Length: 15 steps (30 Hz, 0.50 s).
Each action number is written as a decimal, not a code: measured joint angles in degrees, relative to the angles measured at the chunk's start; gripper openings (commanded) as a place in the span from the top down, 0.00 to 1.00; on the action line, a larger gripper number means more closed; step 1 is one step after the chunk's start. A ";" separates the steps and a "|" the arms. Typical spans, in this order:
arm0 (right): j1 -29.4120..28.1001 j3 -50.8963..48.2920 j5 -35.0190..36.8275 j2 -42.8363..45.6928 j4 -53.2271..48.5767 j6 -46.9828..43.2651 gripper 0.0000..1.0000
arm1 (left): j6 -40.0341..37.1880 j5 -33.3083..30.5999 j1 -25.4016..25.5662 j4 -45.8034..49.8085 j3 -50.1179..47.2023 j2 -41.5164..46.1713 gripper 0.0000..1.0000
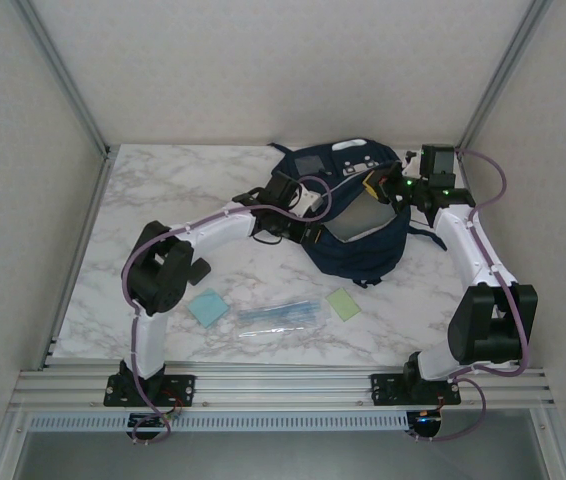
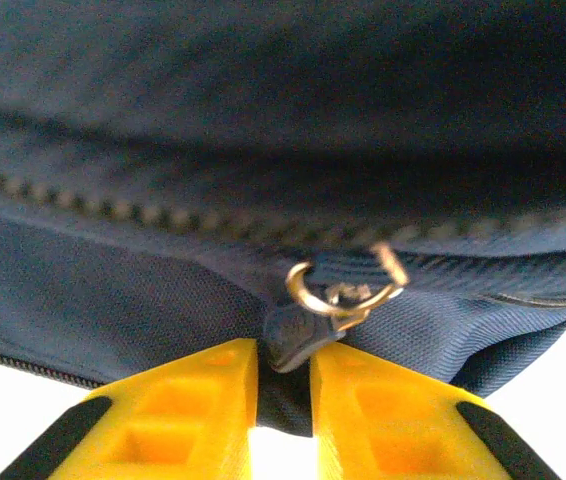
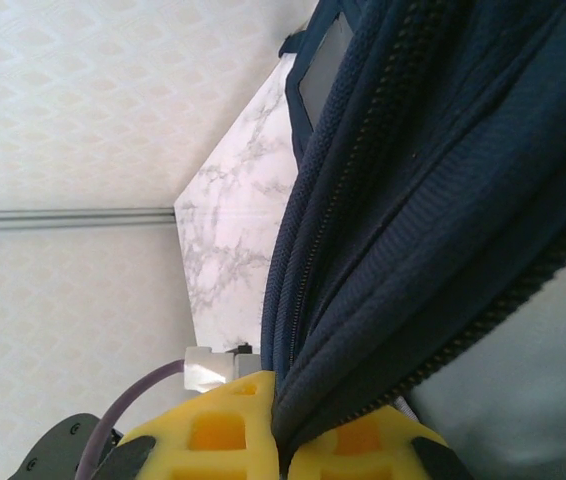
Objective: Pack the student bag
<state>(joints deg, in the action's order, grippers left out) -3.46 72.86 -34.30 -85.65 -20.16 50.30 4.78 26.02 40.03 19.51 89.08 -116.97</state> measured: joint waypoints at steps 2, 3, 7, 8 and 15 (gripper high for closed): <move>0.00 0.00 -0.02 0.00 -0.04 0.00 1.00 | 0.20 0.00 0.00 0.00 -0.11 0.00 0.89; 0.00 0.00 -0.02 0.00 -0.04 0.00 1.00 | 0.17 0.00 0.00 0.00 -0.11 0.00 0.89; 0.00 0.00 -0.02 0.00 -0.04 -0.04 1.00 | 0.26 -0.15 0.00 -0.02 -0.09 0.00 0.75; 0.02 0.00 -0.02 0.00 -0.04 -0.09 1.00 | 0.44 -0.33 -0.02 -0.07 -0.09 0.00 0.71; 0.02 0.13 -0.04 0.00 0.00 -0.17 1.00 | 1.25 -1.09 -0.79 -0.48 0.37 -0.02 0.54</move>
<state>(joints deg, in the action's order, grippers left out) -3.44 72.99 -34.35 -85.65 -20.16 50.13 6.02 24.93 39.24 19.03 89.45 -116.99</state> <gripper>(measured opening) 0.050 0.463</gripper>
